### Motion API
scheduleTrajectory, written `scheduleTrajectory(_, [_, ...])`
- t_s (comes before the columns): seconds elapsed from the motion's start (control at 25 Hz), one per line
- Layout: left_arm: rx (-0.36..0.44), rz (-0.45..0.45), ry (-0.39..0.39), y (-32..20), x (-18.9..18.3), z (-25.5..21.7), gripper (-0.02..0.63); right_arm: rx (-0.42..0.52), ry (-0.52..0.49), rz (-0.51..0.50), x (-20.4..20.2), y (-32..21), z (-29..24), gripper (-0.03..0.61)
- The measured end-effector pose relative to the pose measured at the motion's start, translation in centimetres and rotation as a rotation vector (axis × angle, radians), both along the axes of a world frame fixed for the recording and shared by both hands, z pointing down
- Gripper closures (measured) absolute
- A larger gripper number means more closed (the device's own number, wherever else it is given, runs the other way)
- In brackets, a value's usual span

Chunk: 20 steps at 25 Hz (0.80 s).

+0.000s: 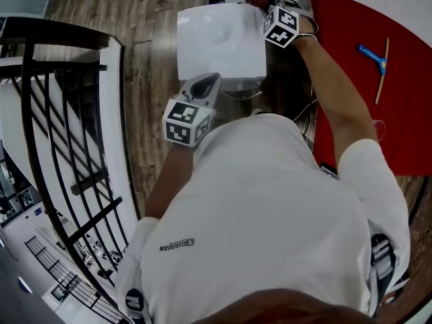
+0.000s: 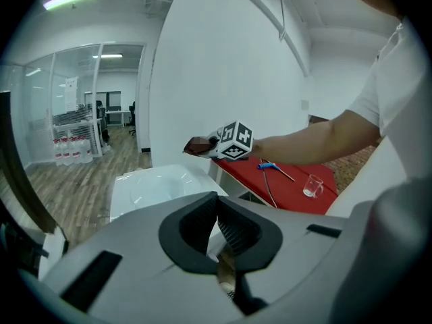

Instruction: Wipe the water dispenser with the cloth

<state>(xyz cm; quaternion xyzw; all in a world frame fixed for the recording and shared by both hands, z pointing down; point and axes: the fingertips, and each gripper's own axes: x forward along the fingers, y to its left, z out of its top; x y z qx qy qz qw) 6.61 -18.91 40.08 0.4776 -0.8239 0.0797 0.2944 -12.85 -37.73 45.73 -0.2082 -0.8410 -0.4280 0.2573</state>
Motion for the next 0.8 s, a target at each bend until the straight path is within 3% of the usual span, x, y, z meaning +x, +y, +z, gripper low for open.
scheduleTrajectory(0.32, [0.032,0.022,-0.001,0.3,-1.2,-0.9,0.621,0.086,0.051,-0.079,0.3,1.5,1.3,0.514])
scheduleTrajectory(0.8, [0.06,0.135,0.012,2.6,-0.6,-0.6,0.621,0.145,0.087,-0.046,5.7,2.9,2.1,0.514])
